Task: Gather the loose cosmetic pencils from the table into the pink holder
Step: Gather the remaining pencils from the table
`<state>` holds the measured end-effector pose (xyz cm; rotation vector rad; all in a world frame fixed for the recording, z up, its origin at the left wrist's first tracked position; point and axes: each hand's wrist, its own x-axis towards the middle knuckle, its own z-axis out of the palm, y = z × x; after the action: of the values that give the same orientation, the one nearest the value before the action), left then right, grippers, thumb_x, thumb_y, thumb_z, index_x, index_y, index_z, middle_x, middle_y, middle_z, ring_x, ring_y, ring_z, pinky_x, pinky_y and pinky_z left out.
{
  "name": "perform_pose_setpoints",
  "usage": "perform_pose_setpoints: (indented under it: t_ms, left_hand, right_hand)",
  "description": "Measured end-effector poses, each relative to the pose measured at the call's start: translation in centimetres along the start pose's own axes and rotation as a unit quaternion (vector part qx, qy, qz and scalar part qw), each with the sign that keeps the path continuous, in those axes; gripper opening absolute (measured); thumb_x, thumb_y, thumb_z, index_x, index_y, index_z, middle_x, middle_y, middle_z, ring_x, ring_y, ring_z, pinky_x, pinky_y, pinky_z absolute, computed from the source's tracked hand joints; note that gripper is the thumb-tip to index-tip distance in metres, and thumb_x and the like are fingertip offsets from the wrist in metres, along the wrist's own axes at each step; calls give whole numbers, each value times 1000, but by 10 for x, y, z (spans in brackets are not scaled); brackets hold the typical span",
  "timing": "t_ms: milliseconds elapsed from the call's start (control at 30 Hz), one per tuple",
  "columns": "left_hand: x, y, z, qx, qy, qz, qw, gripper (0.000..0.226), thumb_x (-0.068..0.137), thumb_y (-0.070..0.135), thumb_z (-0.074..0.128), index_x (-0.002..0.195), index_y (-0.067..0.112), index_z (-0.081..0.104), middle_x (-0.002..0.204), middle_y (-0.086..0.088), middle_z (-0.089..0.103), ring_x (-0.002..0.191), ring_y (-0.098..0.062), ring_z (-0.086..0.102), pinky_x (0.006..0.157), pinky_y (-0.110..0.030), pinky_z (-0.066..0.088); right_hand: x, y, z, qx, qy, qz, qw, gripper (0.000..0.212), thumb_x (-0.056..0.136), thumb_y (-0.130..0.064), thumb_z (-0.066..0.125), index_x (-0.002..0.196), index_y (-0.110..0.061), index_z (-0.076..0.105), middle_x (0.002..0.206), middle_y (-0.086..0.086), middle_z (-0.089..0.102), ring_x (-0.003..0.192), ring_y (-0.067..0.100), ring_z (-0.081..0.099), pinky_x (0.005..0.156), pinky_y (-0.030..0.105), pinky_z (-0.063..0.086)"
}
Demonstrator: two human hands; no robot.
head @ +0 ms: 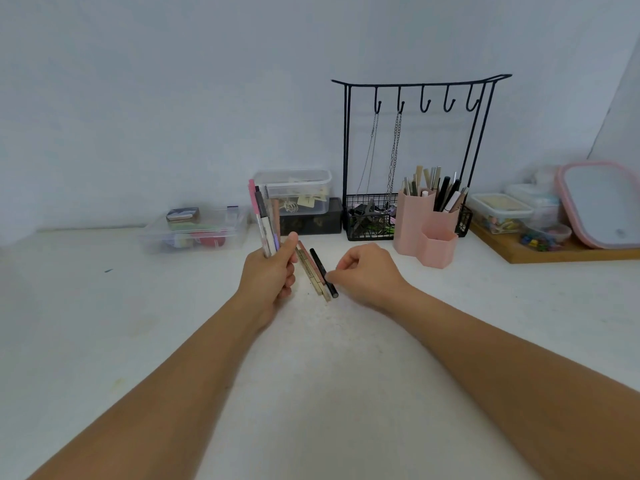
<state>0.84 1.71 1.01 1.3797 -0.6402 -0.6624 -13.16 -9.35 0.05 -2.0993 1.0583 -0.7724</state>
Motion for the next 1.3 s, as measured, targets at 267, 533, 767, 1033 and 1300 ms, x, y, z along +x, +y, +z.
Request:
perform_pose_setpoints:
  t_ms: [267, 533, 767, 1033, 1300]
  left_hand:
    - [1, 1, -1, -25, 3, -9, 1000, 35, 92, 47, 70, 79, 19, 54, 49, 8, 36, 42, -9, 26, 37, -21, 24]
    - [0, 2, 0, -13, 7, -12, 1000, 23, 94, 42, 69, 88, 22, 59, 55, 5, 51, 45, -7, 42, 40, -19, 32]
    - [1, 2, 0, -27, -5, -26, 999, 34, 93, 45, 69, 79, 18, 54, 50, 10, 38, 42, -7, 30, 37, -20, 27]
    - [-5, 3, 6, -100, -81, -17, 992, 43, 78, 59, 73, 82, 19, 58, 52, 9, 31, 43, -6, 24, 35, -18, 22]
    - [-6, -1, 11, -68, -86, -30, 994, 26, 93, 32, 67, 81, 11, 59, 61, -6, 57, 44, -11, 46, 36, -19, 24]
  right_hand:
    - [0, -7, -6, -40, -38, 11, 998, 23, 74, -33, 81, 74, -11, 75, 76, 6, 74, 68, 17, 66, 63, 36, 57]
    - [4, -11, -5, -103, -75, 34, 991, 29, 68, -36, 85, 72, -9, 75, 71, 5, 73, 64, 18, 66, 56, 32, 52]
    - [8, -7, -14, -89, -54, 27, 994, 43, 87, -28, 71, 57, -6, 50, 52, 12, 42, 51, 22, 42, 60, 34, 46]
    - [-19, -32, 3, 256, -63, -80, 961, 12, 93, -21, 69, 85, -16, 76, 61, 3, 63, 53, 8, 52, 49, 16, 42]
    - [-32, -37, 23, 244, -52, -128, 960, 8, 90, -7, 70, 84, -4, 76, 58, -2, 65, 48, 2, 56, 49, 16, 44]
